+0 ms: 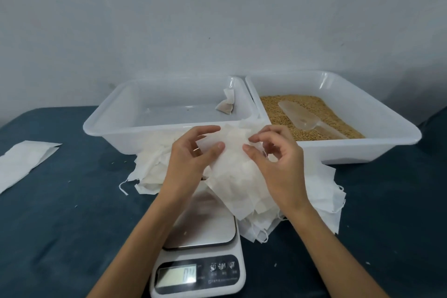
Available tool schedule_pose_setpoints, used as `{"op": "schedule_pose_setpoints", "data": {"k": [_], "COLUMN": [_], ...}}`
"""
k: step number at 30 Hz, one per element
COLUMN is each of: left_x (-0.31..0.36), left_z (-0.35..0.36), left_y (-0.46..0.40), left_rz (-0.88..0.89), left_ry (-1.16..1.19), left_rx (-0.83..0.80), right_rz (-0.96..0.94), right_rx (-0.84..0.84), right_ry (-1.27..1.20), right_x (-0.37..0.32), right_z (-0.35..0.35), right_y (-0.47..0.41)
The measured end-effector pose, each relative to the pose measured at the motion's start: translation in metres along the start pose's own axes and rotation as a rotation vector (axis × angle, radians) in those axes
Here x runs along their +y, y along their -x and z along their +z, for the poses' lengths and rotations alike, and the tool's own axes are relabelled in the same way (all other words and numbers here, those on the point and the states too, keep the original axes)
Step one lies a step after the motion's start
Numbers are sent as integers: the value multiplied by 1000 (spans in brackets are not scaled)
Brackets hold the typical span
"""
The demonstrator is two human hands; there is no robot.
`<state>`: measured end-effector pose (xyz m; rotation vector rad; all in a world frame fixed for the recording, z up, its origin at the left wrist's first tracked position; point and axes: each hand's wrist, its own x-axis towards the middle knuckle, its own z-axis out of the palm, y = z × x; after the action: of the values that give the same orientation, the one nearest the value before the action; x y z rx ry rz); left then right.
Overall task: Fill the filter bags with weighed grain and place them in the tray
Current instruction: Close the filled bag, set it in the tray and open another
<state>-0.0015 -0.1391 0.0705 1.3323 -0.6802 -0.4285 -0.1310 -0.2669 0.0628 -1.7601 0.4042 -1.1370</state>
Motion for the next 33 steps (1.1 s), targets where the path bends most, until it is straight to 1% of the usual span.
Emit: {"op": "schedule_pose_setpoints", "data": {"k": [2, 4, 7, 10, 13, 16, 19, 21, 24, 27, 29, 33], "left_x": [0, 0, 1, 1, -1, -2, -1, -1, -1, -1, 0, 0], "left_z": [1, 1, 0, 1, 4, 5, 7, 7, 7, 5, 4, 4], "left_y": [1, 1, 1, 1, 2, 3, 3, 3, 4, 2, 1, 0], "left_rz": [26, 31, 33, 121, 157, 170, 153, 136, 129, 112, 84, 57], "left_ry": [-13, -24, 72, 29, -12, -13, -35, -50, -69, -81, -89, -107], "left_rx": [0, 35, 79, 102, 90, 103, 126, 124, 107, 157, 163, 143], "right_rz": [-44, -80, -106, -148, -201, -162, -54, -24, -10, -4, -10, -64], "right_rx": [12, 31, 57, 26, -26, -48, -53, -89, -200, -167, -144, -221], "right_ry": [31, 64, 148, 194, 193, 147, -5, -73, -81, -81, -95, -35], "right_x": [-1, -2, -2, -2, -1, -1, -2, -2, 1, 1, -2, -8], "right_z": [1, 2, 2, 3, 5, 5, 5, 3, 4, 3, 1, -1], "right_y": [3, 5, 6, 6, 6, 7, 7, 7, 8, 8, 8, 10]}}
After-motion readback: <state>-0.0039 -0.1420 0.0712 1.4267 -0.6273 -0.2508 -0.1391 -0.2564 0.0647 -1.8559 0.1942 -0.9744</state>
